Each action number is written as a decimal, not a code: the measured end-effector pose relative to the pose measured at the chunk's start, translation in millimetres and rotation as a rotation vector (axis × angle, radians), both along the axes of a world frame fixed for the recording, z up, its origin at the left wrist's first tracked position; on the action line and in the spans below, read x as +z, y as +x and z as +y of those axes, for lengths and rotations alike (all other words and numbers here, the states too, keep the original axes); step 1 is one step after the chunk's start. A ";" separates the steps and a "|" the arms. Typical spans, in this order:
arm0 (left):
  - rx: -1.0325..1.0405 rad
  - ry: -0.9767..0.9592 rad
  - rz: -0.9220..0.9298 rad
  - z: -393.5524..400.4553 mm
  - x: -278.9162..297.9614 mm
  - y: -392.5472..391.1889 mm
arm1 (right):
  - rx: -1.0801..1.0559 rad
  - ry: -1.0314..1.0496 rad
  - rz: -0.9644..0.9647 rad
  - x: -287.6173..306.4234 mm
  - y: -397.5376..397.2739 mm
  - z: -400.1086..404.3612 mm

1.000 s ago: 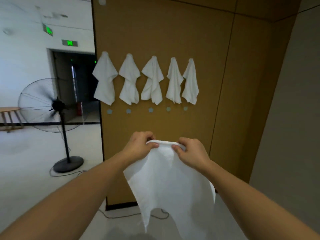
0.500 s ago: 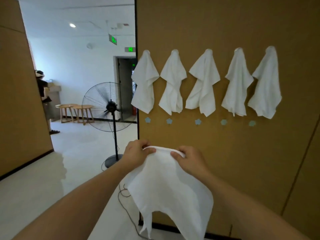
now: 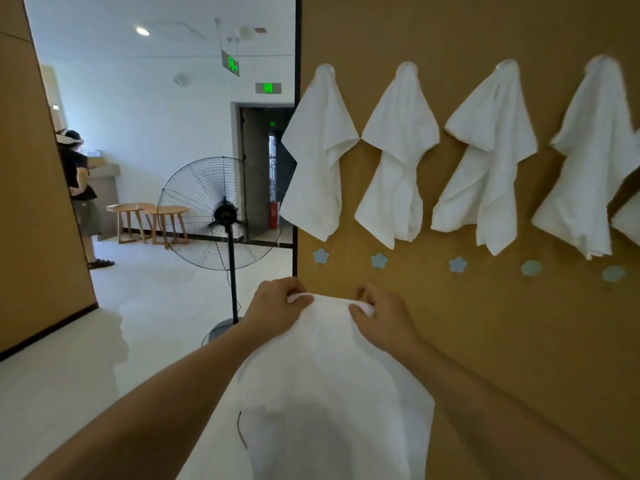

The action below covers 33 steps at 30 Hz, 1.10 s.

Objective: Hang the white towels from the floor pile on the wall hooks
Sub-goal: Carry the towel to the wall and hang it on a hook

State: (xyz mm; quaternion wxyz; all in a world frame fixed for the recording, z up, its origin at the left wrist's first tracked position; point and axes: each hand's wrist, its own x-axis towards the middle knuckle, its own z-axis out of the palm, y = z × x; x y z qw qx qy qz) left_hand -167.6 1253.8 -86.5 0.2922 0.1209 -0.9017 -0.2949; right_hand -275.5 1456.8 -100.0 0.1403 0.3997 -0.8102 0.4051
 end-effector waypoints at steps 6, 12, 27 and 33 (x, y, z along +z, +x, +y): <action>-0.112 -0.188 0.043 -82.1 -7.5 -69.8 | -0.013 0.056 0.157 -8.1 -59.0 -81.5; -0.144 -0.483 -0.059 -130.7 -28.1 -136.2 | -0.132 0.216 0.280 -30.6 -123.9 -131.2; -0.028 -0.607 -0.052 -172.8 -81.4 -254.5 | -0.208 0.003 0.423 -91.6 -242.2 -201.8; 0.032 -0.189 0.135 -145.4 -127.9 -261.4 | -0.186 -0.284 0.128 -124.1 -219.5 -222.7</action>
